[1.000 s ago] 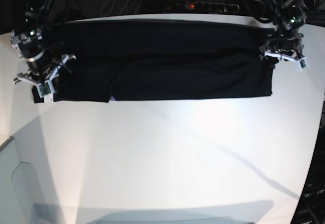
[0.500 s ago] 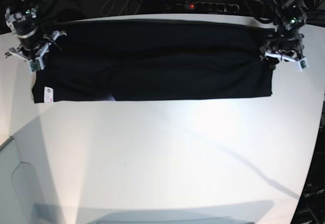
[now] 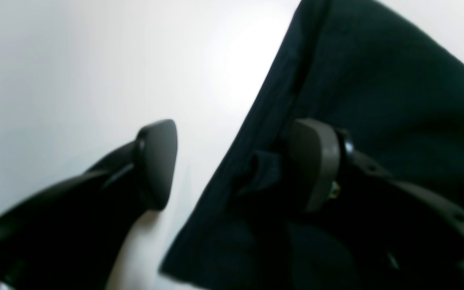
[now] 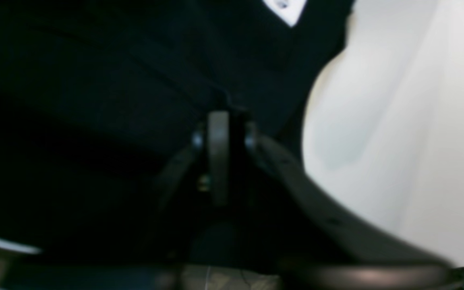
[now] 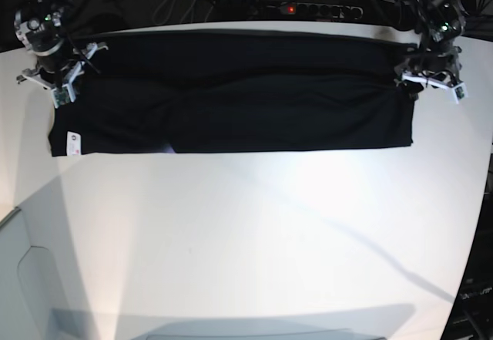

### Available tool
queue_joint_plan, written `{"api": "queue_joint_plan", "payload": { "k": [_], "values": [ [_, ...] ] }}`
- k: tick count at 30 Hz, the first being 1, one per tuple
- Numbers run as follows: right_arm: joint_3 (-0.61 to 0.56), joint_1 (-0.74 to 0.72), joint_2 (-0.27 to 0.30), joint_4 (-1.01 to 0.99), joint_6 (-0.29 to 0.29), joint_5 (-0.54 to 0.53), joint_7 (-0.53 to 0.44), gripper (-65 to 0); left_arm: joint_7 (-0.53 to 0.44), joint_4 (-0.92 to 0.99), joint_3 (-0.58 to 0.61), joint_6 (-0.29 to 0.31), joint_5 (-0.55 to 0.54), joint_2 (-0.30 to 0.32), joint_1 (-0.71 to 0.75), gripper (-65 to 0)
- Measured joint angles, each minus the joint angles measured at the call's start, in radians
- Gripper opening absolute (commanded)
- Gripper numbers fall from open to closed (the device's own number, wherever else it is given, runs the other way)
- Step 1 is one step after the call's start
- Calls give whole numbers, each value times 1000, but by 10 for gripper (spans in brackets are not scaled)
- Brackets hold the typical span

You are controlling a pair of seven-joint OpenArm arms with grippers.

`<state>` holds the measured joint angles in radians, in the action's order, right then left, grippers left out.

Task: Fold the T-shirt properly
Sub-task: 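Hold the strip ends with both grippers and tuck them flat, then lift the strip end with the left gripper and carry it toward the right gripper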

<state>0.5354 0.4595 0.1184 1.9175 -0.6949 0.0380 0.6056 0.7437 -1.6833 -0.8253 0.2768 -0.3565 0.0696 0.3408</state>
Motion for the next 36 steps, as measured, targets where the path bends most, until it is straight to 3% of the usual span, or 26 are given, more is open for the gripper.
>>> {"api": "queue_joint_plan", "payload": {
  "k": [3, 7, 14, 24, 33, 36],
  "values": [
    [2, 24, 0, 2, 0, 3, -3, -383, 0, -2, -1, 0, 0, 0, 0, -221],
    [55, 29, -6, 18, 1, -1, -4, -328, -3, -14, -2, 0, 0, 3, 20, -221],
    [129, -32, -64, 69, 0, -3, -14, -325, -7, -52, -3, 0, -3, 3, 27, -221],
    [-30, -21, -124, 18, 0, 0, -9, -325, -6, 20, 4, -1, 0, 3, 7, -221],
    [-52, -60, -96, -142, 1, -11, -23, -326, -34, 106, 6, 0, -4, 8, -27, -227],
    [-53, -60, -88, -158, 3, -17, -35, -327, -37, 106, 6, 0, -6, 8, -26, -316]
  ]
}}
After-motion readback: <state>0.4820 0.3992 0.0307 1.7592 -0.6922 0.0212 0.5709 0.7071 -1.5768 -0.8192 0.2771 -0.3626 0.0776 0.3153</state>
